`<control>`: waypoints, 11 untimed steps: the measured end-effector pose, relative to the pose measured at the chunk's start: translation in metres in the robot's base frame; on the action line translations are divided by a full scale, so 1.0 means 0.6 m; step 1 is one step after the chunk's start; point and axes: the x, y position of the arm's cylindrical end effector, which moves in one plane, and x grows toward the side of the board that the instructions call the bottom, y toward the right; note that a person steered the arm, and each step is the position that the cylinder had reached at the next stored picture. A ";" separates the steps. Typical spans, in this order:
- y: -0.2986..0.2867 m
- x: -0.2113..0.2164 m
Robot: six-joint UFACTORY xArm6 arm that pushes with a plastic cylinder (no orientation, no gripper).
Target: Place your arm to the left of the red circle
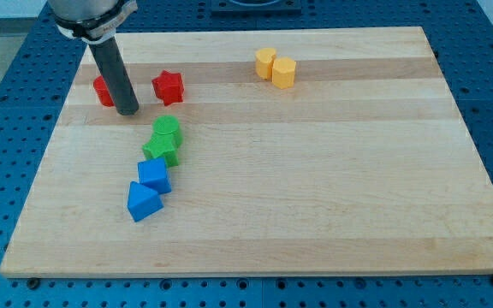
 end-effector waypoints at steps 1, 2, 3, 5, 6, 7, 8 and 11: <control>0.000 0.000; -0.037 0.000; -0.119 0.003; -0.179 0.010; -0.179 -0.032; -0.179 -0.050; -0.164 -0.050; -0.146 -0.051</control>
